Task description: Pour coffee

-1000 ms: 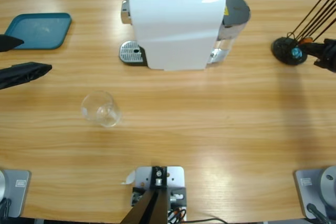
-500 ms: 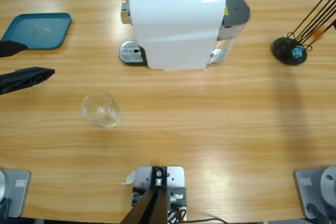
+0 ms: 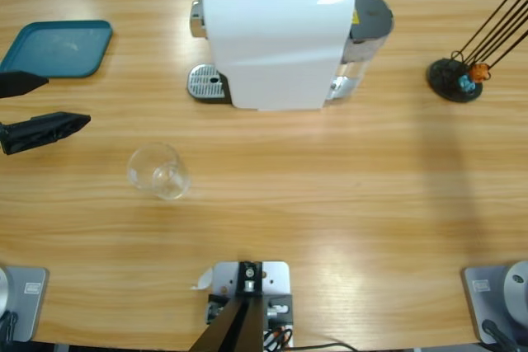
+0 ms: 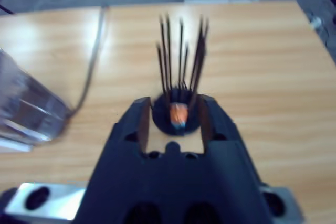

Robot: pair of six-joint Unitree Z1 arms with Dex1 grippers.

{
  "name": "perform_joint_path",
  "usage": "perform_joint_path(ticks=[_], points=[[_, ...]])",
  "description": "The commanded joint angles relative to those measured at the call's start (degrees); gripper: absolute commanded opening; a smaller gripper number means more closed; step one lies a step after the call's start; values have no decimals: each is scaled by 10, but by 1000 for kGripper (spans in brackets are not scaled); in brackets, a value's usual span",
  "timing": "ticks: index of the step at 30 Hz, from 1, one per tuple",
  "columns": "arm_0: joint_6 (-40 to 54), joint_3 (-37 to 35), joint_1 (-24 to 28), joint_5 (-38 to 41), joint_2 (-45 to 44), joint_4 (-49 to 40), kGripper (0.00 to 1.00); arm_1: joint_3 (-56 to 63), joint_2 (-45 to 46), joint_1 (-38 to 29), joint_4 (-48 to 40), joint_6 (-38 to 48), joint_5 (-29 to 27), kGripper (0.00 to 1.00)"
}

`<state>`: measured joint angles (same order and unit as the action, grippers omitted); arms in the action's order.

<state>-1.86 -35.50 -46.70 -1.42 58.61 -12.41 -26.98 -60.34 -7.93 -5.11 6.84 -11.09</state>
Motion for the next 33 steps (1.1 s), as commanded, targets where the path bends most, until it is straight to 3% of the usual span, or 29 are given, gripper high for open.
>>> perform_joint_path(ticks=[1,5,9,17,19,31,33], points=[[-9,11,-5,13,9,11,1000,125,-68,-6,-134,43,-22,758],[-10,8,-5,17,10,12,1000,135,-142,-6,-215,43,-11,678],[-10,10,-5,16,0,11,1000,143,-214,0,-282,39,-10,678],[-10,9,-5,16,5,12,1000,159,-268,14,-335,30,10,673],[-10,9,-5,16,3,11,1000,163,-281,18,-352,27,11,599],[-10,6,-5,17,15,12,1000,167,-310,51,-401,10,34,590],[-10,6,-5,17,15,12,1000,167,-310,53,-402,7,34,466]])
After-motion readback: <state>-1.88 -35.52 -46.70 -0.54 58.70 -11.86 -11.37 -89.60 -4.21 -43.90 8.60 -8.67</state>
